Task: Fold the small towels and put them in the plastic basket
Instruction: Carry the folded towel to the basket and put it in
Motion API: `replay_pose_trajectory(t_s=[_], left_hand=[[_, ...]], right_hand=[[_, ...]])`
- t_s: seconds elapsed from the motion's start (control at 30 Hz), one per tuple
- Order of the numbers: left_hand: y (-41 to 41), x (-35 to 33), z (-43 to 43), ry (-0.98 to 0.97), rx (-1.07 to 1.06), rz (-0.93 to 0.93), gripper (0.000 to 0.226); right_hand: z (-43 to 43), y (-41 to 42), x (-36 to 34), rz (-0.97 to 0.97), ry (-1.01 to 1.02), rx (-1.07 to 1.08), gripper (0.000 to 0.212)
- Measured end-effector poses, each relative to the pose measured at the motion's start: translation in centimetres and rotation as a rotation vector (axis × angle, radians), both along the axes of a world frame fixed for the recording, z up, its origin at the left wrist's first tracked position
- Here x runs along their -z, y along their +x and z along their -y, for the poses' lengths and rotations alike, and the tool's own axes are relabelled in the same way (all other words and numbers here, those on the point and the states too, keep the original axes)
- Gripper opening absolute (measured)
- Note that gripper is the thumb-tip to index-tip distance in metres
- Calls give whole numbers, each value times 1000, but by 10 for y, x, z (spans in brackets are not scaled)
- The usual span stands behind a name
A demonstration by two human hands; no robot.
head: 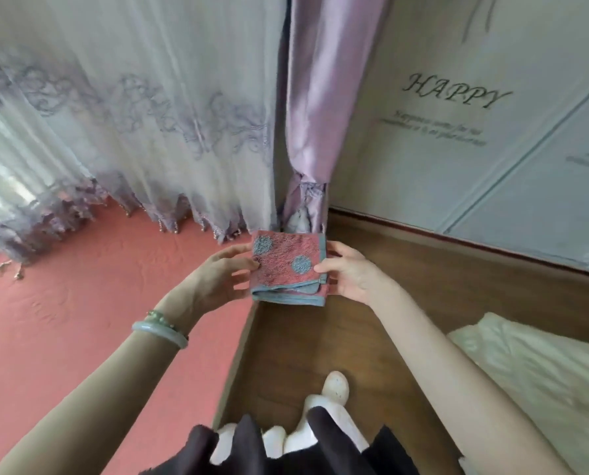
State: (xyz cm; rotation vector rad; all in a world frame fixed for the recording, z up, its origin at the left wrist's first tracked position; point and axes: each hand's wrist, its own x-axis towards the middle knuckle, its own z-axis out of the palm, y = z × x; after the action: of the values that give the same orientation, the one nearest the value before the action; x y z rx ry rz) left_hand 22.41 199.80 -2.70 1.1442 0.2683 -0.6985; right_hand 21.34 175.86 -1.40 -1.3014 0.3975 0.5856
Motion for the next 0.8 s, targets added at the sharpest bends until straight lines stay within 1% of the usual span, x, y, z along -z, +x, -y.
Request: replay_pose_trajectory(t_s=[0.13,0.23,0.3,0.33,0.4,0.43,0.5,0.6,0.7,0.8], left_hand=[[31,-3,73,-41,199,-3,31],[51,-4,126,-55,327,-34,59],[64,-6,162,-53,392,-38,54],[69,-7,180,-52,433,-40,55],[81,-11,215,-54,505,-42,67],[87,-13,234,-57,531,-37,66],[100,-16,270,-54,561,-23,59],[115,-22,326,-44,609,-17,55],[129,-24,381,-54,648,-18,43],[141,-25,431,-40,666,-18,38]], right_hand=[[70,-12,-3,-15,-29,194,44],[116,-19,-6,-21,-35,293,53],[147,-22,-11,-22,-36,345,54],[161,-23,-14,-22,-38,369,53],[191,-23,-20,-17,-43,412,52],[206,-23,-23,-13,-42,433,50],[236,-21,-27,-3,-44,470,48],[282,-16,-30,-13,-33,528,49],[331,-7,-29,-28,-22,587,53],[378,2,-31,-18,-23,618,53]])
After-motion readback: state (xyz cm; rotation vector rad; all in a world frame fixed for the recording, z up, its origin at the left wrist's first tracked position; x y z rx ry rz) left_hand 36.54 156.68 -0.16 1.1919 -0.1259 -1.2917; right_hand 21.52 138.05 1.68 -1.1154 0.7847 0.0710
